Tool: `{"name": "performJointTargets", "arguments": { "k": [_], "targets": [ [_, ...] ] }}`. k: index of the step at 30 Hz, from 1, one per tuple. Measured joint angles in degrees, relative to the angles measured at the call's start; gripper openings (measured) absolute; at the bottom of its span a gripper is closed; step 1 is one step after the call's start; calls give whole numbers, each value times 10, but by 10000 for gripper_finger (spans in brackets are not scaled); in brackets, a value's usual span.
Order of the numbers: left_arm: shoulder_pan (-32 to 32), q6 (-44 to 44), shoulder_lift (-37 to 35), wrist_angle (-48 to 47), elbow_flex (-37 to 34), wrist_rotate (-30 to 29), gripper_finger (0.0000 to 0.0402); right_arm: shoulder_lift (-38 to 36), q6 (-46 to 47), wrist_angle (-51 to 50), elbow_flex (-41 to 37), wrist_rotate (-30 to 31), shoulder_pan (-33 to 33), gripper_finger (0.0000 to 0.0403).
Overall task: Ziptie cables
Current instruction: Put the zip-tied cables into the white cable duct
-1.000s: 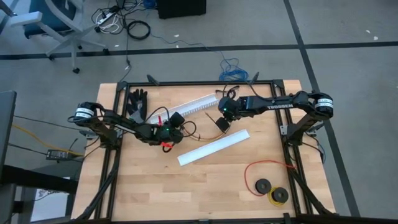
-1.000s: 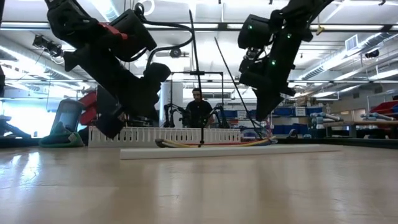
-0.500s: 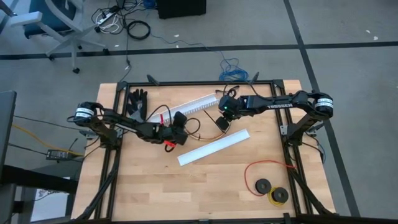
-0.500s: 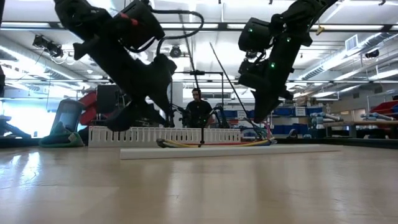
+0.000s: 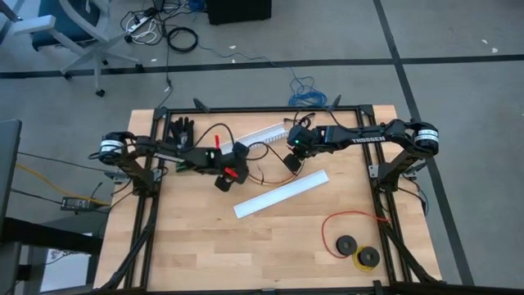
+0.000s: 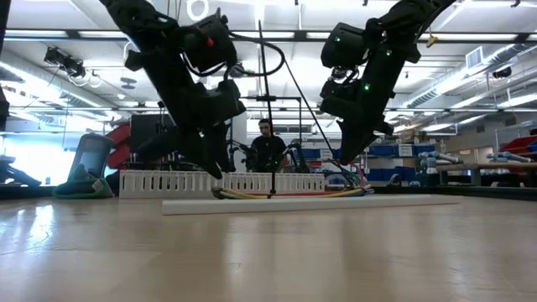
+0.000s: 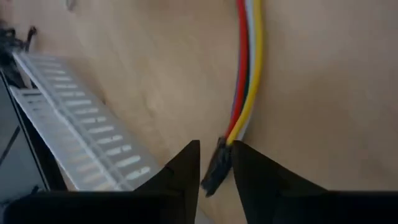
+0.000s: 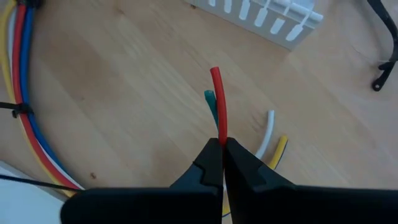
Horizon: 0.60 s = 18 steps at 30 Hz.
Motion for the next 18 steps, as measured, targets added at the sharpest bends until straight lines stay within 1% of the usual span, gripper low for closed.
{"name": "performJointTargets", "arguments": {
  "k": [5,11,15,18],
  "targets": [
    [18,15,9,-20,0,2,89,0,-5,0,0,0,0,0],
    [18,39,51,-13,0,-1,88,0,-9,4,0,-1,-1,0],
    [15,63,74,16,1,-47,87,0,-9,5,0,-3,-1,0],
    [11,75,76,36,0,-77,84,0,-10,4,0,-6,-1,0]
  ]
}}
